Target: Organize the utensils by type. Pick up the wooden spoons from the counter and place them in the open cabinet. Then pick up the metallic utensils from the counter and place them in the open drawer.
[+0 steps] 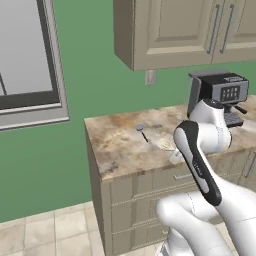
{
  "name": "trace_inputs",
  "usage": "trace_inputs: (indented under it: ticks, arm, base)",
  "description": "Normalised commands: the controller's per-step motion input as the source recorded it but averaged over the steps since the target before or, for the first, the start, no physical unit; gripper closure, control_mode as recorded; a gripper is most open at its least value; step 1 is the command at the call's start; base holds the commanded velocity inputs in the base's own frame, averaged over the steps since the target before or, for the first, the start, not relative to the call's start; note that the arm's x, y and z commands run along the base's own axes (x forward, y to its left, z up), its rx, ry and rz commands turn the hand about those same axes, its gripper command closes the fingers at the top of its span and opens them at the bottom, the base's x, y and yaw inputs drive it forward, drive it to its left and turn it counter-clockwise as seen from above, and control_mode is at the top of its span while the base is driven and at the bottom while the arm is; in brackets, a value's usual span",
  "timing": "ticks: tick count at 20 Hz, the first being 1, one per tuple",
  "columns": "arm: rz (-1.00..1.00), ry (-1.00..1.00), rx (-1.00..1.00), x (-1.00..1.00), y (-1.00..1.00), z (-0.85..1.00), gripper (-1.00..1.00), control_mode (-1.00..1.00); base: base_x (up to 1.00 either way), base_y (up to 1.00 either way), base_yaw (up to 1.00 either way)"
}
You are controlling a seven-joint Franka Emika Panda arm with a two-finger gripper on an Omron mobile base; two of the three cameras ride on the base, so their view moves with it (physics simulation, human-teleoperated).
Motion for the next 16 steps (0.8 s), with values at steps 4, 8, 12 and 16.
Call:
trace_inputs:
  ticks: [4, 8, 12, 16]
  arm:
    - [0.00, 0.00, 0.00, 0.00, 0.00, 0.00, 1.00, 1.00]
    - [0.00, 0.00, 0.00, 0.00, 0.00, 0.00, 1.00, 1.00]
    - [0.00, 0.00, 0.00, 0.00, 0.00, 0.00, 1.00, 1.00]
    - [0.00, 0.00, 0.00, 0.00, 0.00, 0.00, 1.00, 1.00]
  base:
    - [-0.85, -0.40, -0.23]
    - [-0.60, -0.36, -0.45]
    - [-0.41, -0.30, -0.61]
    - [-0.19, -0.15, -0.87]
